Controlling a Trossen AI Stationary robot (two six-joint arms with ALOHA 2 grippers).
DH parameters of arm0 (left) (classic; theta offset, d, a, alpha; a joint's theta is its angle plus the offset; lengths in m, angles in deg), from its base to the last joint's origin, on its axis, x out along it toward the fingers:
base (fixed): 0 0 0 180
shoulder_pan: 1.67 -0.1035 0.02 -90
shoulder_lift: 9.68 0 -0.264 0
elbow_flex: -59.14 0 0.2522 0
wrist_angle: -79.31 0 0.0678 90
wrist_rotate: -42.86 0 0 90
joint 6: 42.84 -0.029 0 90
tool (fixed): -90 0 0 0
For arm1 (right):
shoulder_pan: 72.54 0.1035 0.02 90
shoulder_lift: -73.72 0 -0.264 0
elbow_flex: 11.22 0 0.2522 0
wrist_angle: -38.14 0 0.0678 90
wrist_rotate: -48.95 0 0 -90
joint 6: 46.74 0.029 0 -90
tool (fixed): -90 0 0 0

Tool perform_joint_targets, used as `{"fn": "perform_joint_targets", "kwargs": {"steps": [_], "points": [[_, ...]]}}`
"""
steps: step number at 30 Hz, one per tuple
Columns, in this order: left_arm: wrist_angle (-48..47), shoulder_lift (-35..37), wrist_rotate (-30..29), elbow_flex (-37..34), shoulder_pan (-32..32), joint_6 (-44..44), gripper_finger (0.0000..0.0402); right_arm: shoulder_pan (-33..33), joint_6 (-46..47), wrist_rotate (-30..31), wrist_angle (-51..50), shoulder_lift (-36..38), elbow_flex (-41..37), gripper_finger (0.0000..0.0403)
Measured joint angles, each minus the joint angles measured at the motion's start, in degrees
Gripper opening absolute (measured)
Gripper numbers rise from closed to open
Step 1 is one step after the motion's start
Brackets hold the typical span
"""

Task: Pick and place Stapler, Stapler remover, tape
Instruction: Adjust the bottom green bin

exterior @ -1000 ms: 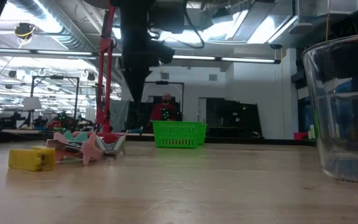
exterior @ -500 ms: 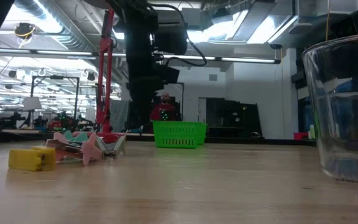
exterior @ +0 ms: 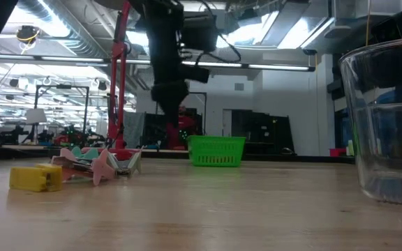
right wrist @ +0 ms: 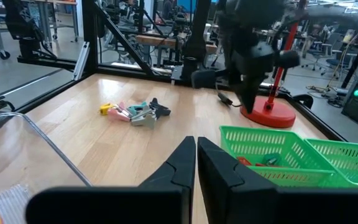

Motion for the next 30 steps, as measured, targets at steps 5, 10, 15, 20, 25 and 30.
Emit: {"fn": "perform_joint_targets", "kwargs": {"steps": [5,10,15,20,25,30], "points": [[5.69,0.04,3.82,1.86,-0.01,-1.96,0.0002,0.0,0.0,-0.02,0.0,0.01,0.01,0.0021],[-0.95,0.07,4.31,4.11,0.02,-2.26,0.0001,0.01,0.0,-0.01,0.01,0.0,0.0,0.0021],[-5.43,-0.92,9.23,4.4,-0.72,-0.74,0.0001,0.0,0.0,0.0,0.0,-0.01,0.01,0.0021],[-3.28,-5.62,13.54,4.38,-1.5,-0.25,0.0002,0.01,0.0,0.0,0.02,0.01,-0.01,0.0021],[-2.24,-8.79,12.19,4.27,-1.72,1.54,0.0001,0.0,0.0,0.0,-0.02,0.01,0.0,0.0021],[6.48,-9.24,12.22,4.3,-1.08,-2.01,0.0002,0.02,-0.01,-0.02,0.0,-0.01,0.0,0.0021]]}}
